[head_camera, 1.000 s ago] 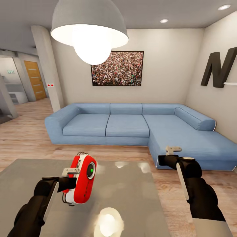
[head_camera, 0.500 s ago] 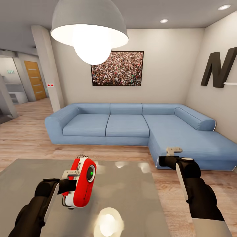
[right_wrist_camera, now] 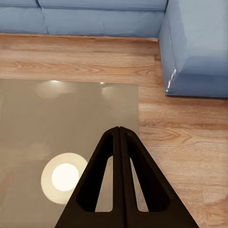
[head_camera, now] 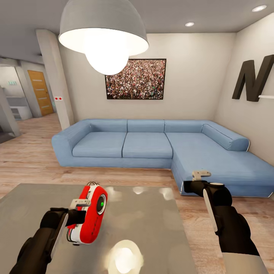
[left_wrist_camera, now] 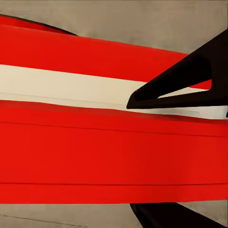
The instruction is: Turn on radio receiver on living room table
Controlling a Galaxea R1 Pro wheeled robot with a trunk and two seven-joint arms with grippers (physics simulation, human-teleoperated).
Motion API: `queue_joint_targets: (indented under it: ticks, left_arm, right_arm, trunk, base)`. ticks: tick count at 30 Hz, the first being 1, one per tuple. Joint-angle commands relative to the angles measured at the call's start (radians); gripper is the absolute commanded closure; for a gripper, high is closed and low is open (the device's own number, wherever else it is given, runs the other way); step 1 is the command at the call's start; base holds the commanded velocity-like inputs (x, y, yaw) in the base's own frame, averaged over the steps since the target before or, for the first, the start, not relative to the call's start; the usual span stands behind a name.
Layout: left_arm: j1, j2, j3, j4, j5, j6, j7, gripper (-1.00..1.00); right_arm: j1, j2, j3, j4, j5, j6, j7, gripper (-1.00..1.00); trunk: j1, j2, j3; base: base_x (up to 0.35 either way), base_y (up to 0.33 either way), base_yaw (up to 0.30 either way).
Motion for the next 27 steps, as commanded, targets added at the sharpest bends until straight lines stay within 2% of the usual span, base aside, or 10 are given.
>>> queue_joint_targets:
  ticks: [1, 8, 18, 27]
  left_arm:
    - [0.000, 0.000, -0.001, 0.004, 0.010, 0.002, -0.001, 1.00]
    - [0.000, -0.001, 0.000, 0.047, -0.005, 0.002, -0.001, 1.00]
    - [0.000, -0.002, 0.000, 0.079, -0.006, 0.002, -0.001, 1.00]
    - [0.000, -0.006, 0.000, 0.094, -0.006, 0.003, -0.001, 1.00]
  right_arm:
    - [0.000, 0.001, 0.000, 0.000, 0.000, 0.000, 0.000, 1.00]
    - [0.000, 0.002, 0.000, 0.003, -0.001, 0.000, 0.000, 1.00]
    - [0.000, 0.008, 0.001, 0.019, -0.001, -0.001, -0.003, 1.00]
    - [0.000, 0.011, 0.002, 0.020, -0.001, -0.001, -0.043, 1.00]
  trunk:
    - [0.000, 0.000, 0.000]
    - [0.000, 0.000, 0.000]
    - [0.000, 0.000, 0.000]
    - [0.000, 0.000, 0.000]
  base:
    - [0.000, 0.000, 0.000]
    - [0.000, 0.000, 0.000]
    - [0.000, 0.000, 0.000]
    - [0.000, 0.000, 0.000]
